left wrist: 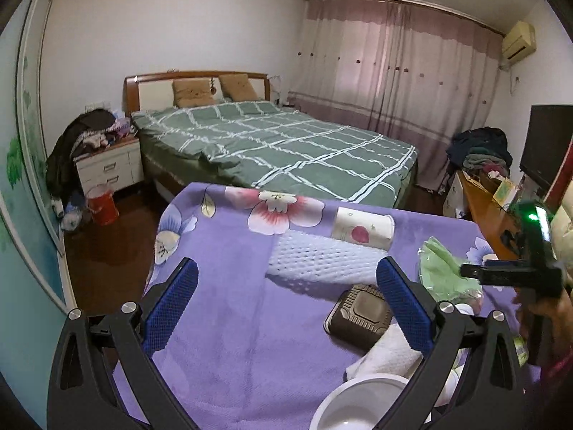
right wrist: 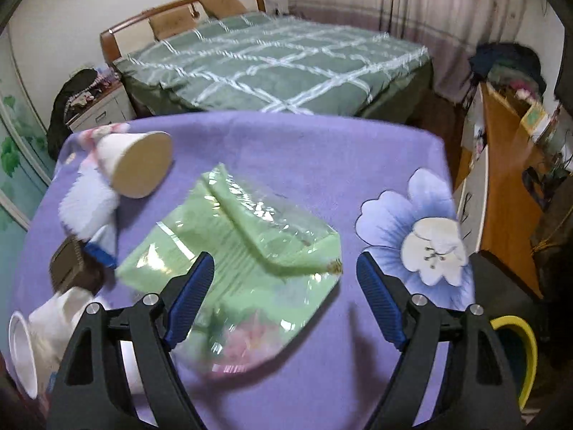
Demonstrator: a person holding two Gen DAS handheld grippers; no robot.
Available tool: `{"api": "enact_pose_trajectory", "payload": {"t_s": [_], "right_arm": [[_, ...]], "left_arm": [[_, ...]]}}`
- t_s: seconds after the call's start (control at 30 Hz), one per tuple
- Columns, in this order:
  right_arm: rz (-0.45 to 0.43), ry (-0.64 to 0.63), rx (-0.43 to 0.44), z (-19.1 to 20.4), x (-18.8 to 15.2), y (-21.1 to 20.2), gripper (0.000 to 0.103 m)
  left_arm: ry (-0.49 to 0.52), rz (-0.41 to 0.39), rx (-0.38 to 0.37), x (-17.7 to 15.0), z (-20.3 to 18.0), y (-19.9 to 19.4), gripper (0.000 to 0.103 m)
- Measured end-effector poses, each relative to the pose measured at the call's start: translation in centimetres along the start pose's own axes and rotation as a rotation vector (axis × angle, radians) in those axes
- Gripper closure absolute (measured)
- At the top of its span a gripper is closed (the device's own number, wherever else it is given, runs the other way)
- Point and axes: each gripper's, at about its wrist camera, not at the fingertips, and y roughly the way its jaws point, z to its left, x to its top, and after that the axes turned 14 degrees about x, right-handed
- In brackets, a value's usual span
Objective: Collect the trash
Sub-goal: 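Grasp the green plastic bag with the right gripper, then carry the green bag into the yellow bin and open the right gripper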
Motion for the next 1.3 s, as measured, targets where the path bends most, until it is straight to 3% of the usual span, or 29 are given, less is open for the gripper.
{"api": "enact_pose_trajectory", "payload": {"t_s": [0.27,0.37,0.5,0.67,0.73,1.07,1.3], "right_arm": [[0.066,-0.023,-0.055,-0.4,-0.5,2.4,0.026],[0.053,-0.037,-0.06,0.1,-0.5,2.5,0.036],[0.028,-0.036,-0.058,0.2,-0.6,2.2,0.06],[0.014,-0.041,-0.056,0.5,-0.8,1.9,0.07],[0.0,-0.031,-0.048,0.3,-0.8,1.6,0.085],[-0.108,0.009,-0.07,-1.0,-0.8,-2.7,0.089],[-0.222,0.08,-0.089,-3.5,-3.7,-8.9,0.089]], "left_arm": [[0.074,-0.008,0.018,-0.4,-1.8,-0.3,0.005],[0.077,-0.007,0.026,-0.4,-2.0,-0.3,0.005],[0.059,0.01,0.025,-0.4,-1.6,-0.1,0.005],[0.06,0.015,0.031,-0.5,-1.8,0.0,0.005],[0.061,0.017,0.031,-0.5,-1.8,0.0,0.005],[0.069,0.012,0.022,-0.6,-1.8,0.0,0.005],[0.087,0.003,-0.004,-0.7,-2.4,-0.5,0.005]]}}
